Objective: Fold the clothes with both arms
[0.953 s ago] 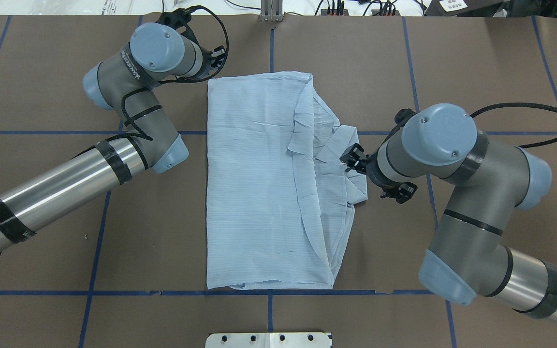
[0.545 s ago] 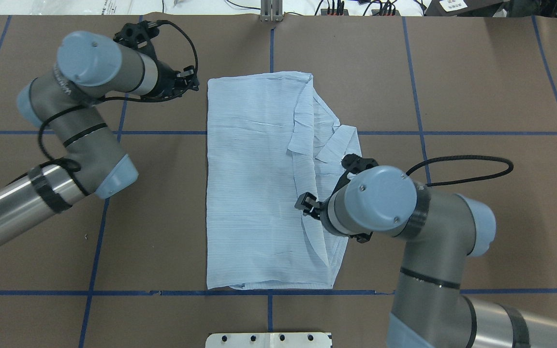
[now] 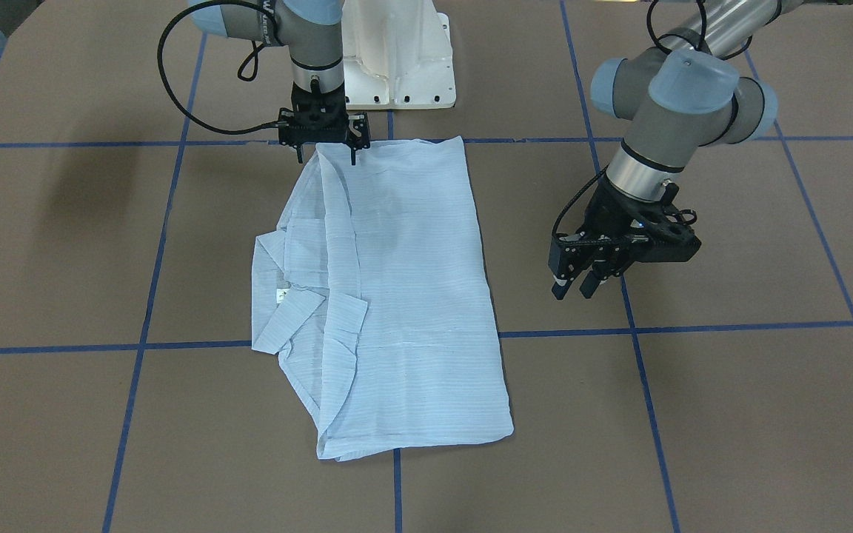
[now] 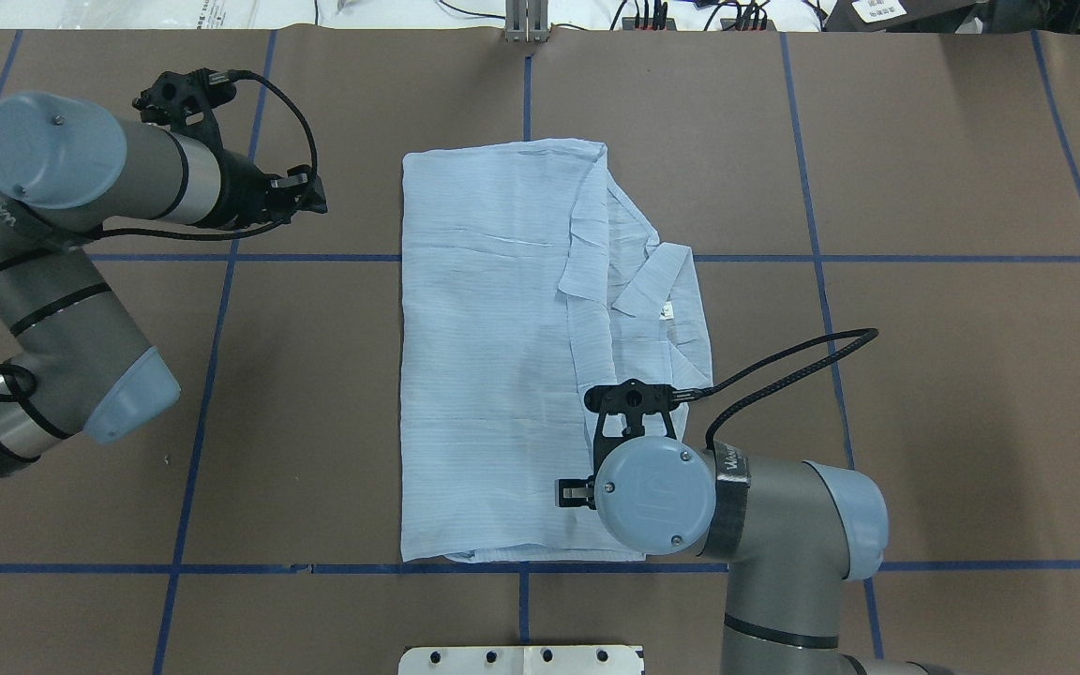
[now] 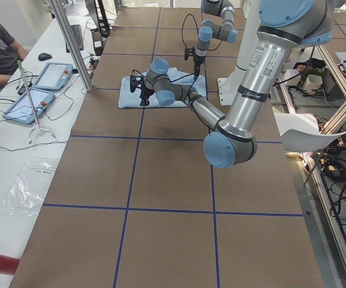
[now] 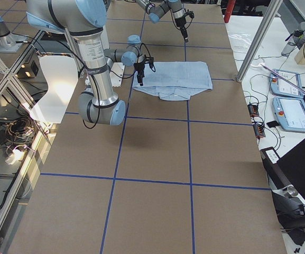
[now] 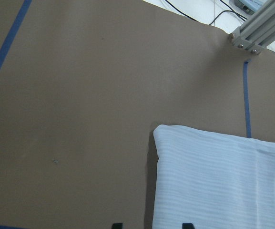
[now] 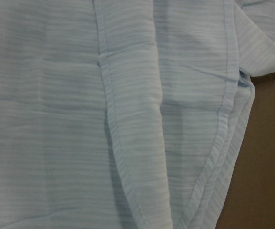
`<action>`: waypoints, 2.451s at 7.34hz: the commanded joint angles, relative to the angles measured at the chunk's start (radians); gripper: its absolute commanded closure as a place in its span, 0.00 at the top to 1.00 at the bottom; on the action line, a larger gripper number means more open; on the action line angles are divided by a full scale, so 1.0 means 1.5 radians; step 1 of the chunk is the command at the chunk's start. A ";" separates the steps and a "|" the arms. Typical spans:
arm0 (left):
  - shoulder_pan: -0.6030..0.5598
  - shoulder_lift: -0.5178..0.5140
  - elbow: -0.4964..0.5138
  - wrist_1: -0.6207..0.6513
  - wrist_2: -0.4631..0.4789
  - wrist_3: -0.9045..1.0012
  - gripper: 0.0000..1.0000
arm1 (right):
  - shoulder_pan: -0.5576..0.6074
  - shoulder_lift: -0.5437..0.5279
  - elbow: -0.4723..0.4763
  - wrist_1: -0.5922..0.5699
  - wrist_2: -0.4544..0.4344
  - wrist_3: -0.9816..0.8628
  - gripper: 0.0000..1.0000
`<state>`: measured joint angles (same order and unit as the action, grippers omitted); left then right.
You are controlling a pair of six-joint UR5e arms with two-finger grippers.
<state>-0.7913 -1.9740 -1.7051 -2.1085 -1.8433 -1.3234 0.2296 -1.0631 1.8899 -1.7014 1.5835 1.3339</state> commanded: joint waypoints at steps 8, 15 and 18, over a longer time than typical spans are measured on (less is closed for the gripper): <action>0.006 0.003 -0.003 0.001 0.002 -0.006 0.54 | 0.055 -0.127 0.077 -0.059 0.016 -0.207 1.00; 0.006 0.005 -0.019 0.003 -0.003 -0.010 0.54 | 0.070 -0.084 0.074 -0.052 0.015 -0.043 1.00; 0.006 0.004 -0.019 0.002 -0.002 -0.010 0.54 | 0.029 -0.067 0.058 0.058 0.014 0.404 0.98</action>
<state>-0.7823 -1.9674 -1.7333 -2.1049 -1.8478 -1.3376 0.3029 -1.1674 1.9946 -1.7202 1.6090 1.6481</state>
